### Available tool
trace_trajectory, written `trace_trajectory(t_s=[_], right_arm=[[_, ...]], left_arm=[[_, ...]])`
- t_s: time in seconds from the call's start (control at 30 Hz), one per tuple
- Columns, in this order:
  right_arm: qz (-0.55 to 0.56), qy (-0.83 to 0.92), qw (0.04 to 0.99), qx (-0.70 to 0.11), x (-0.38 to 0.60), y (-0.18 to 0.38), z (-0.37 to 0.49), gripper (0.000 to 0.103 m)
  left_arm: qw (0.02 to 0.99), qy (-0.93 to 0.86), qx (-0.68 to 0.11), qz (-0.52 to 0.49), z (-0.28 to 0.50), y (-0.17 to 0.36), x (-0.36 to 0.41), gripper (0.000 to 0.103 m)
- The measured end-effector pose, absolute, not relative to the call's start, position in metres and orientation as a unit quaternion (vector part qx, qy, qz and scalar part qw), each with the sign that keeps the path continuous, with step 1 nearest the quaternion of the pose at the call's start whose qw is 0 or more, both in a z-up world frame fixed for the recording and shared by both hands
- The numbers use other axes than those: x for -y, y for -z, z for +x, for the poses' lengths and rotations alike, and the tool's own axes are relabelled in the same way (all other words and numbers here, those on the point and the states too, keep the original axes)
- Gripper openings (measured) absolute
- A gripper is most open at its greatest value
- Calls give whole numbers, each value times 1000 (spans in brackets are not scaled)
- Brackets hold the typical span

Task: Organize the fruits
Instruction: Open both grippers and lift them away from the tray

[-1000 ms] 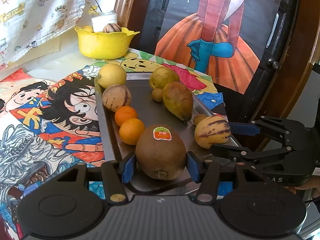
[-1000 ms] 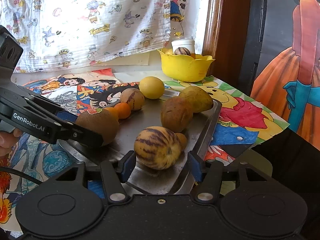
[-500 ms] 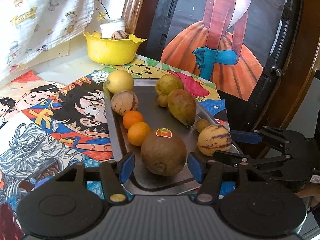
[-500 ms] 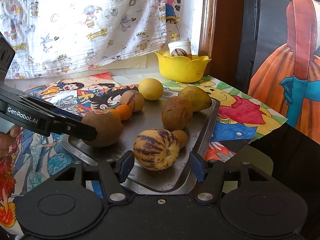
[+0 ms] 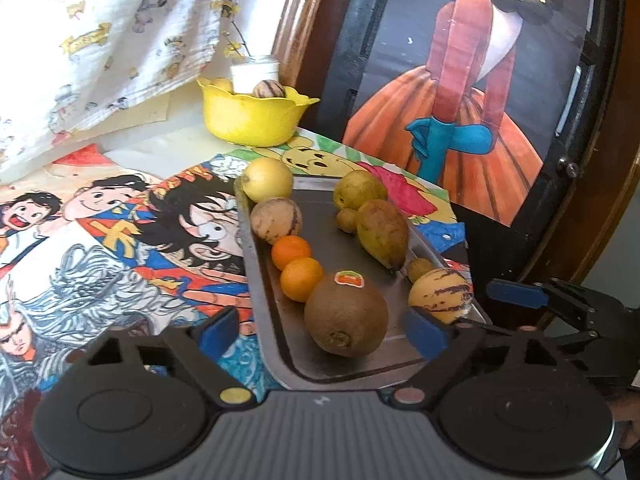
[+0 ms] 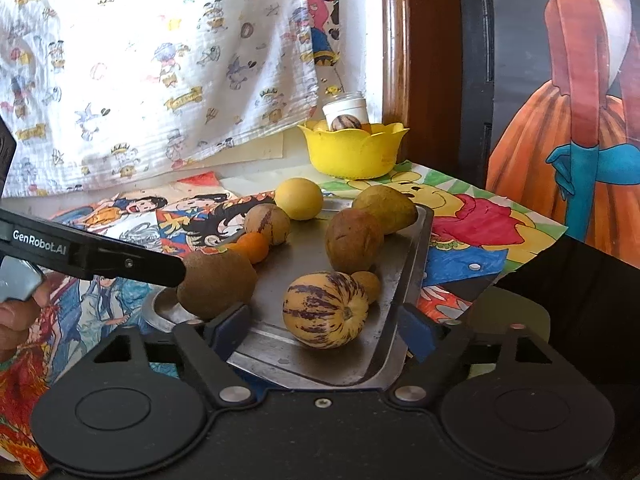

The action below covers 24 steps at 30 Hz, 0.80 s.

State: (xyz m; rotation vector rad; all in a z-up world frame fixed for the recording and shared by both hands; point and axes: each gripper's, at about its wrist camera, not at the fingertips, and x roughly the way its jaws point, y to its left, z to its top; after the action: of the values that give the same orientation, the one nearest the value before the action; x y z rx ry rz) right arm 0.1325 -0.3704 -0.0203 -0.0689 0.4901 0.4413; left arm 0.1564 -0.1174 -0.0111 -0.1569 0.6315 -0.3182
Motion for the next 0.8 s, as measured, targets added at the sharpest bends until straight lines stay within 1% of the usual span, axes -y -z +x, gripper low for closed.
trace_trajectory(t_s=[0.2, 0.47, 0.6, 0.8], right_arm=[[-20, -208, 949, -238, 371, 18, 127, 92], [-3, -206, 952, -227, 368, 12, 117, 100], [2, -200, 955, -221, 365, 11, 111, 102], [11, -186, 959, -215, 362, 9, 106, 102]], left_arm=[[942, 138, -297, -77, 150, 6, 111, 103], [947, 101, -291, -89, 144, 2, 101, 103], [949, 91, -290, -90, 141, 2, 97, 103], [952, 77, -282, -90, 136, 1, 91, 103]])
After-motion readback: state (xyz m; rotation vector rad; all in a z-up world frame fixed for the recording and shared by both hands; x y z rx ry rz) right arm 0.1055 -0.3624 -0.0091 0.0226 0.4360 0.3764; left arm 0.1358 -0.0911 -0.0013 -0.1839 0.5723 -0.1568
